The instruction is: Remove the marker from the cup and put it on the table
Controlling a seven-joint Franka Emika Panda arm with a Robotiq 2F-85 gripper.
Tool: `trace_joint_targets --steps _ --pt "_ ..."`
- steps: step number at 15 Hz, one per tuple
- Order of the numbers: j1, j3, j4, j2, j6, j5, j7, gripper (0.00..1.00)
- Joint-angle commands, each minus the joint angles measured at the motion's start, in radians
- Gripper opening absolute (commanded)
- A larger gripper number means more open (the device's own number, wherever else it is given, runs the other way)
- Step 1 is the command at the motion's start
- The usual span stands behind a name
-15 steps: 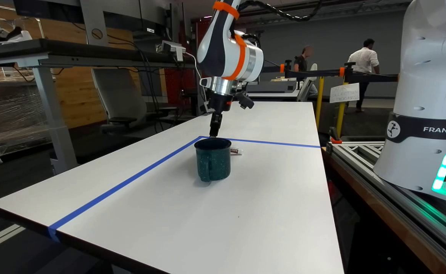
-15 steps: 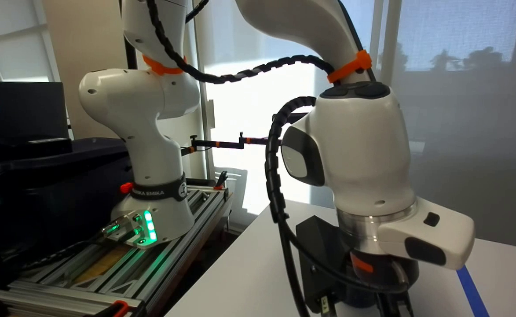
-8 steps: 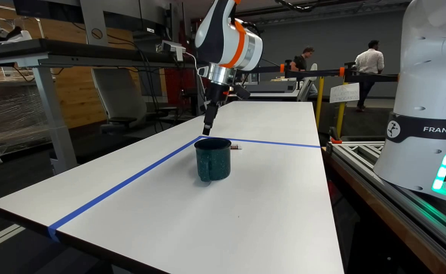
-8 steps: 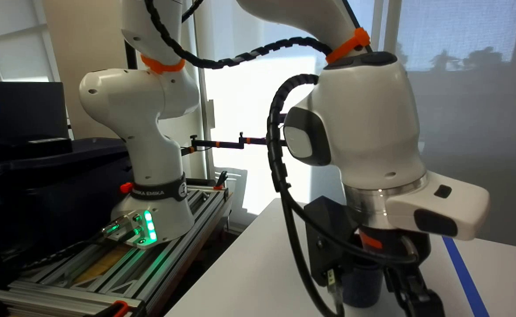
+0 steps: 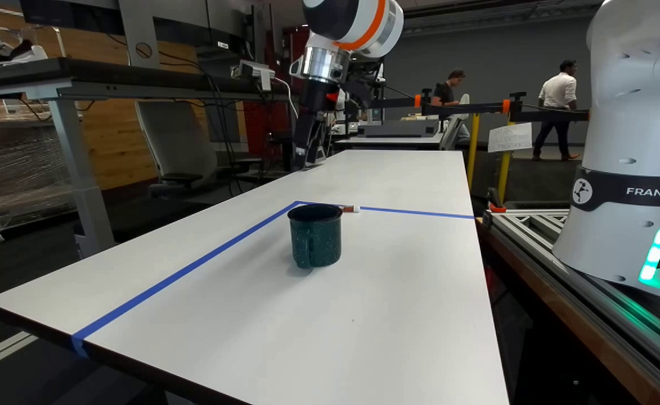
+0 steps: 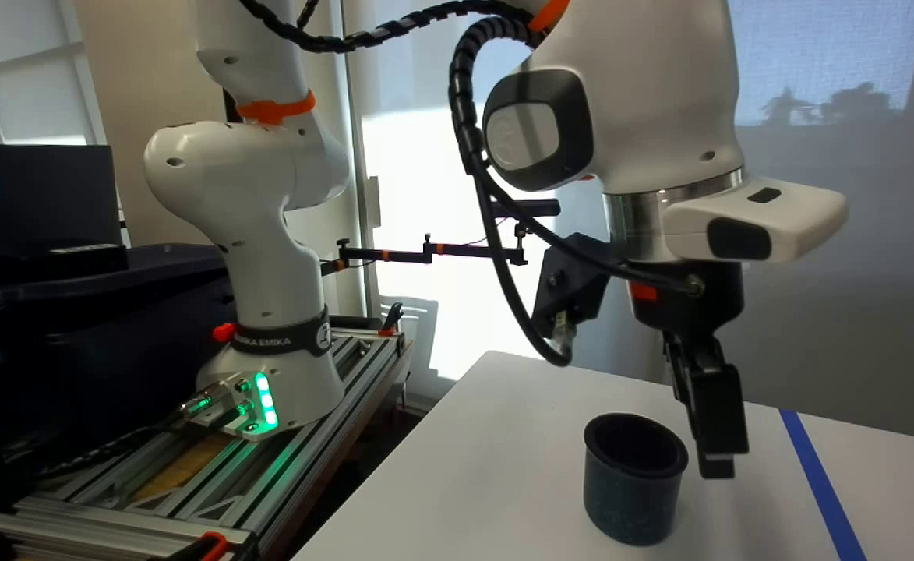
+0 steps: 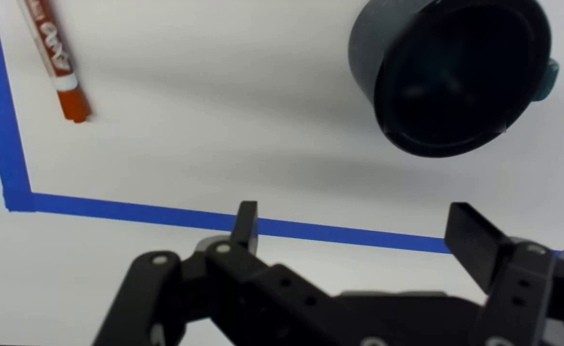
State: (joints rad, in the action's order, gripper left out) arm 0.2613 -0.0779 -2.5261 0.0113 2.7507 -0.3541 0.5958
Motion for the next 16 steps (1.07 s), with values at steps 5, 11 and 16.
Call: trace_joint_targets --steps 5,11,16 --pt "-0.049 -0.056 -0.012 -0.018 -0.038 0.064 -0.091 1.00" --pt "-0.050 -0.057 -0.012 -0.016 -0.038 0.063 -0.089 1.00" --pt "-0.051 -0.057 -0.012 -0.016 -0.038 0.063 -0.089 1.00"
